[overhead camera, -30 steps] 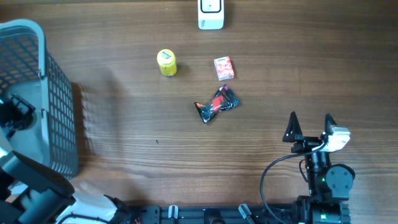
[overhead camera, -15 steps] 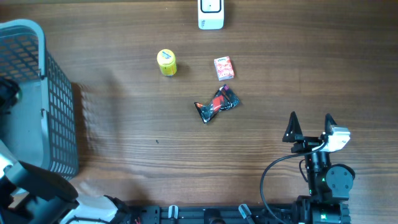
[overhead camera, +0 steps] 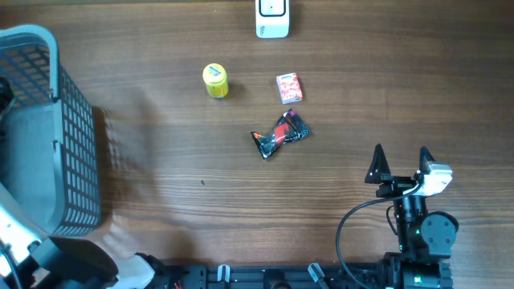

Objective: Scan the item barcode
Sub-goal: 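Lift the tin can out of the basket and carry it toward the scanner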

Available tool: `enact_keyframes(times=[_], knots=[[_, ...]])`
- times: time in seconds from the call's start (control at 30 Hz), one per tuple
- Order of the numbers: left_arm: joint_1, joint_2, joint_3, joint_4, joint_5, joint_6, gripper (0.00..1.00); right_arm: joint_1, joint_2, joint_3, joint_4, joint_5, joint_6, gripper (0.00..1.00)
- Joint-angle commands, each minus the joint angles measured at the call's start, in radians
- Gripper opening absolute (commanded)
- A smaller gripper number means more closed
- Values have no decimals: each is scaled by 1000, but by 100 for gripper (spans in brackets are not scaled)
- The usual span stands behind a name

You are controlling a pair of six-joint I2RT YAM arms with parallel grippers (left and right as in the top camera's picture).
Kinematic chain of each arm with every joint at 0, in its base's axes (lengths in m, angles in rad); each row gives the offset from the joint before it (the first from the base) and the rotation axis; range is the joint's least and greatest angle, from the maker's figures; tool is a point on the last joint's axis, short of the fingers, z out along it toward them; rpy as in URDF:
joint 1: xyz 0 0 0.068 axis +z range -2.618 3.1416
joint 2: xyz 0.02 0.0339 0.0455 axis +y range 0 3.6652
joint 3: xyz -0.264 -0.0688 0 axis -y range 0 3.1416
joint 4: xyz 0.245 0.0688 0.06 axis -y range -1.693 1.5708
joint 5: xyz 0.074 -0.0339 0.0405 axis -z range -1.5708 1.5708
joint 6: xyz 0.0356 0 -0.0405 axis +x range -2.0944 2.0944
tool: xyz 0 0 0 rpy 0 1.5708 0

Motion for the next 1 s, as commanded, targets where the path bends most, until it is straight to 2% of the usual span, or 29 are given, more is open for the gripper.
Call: enact_keyframes(times=[0.0,0.97], knots=[[-41,-55,31,22,31,-16,64,5,2,-1,3,0,6,100],[-344,-159,31,160,31,-39,63,5,2,-1,3,0,6,100]])
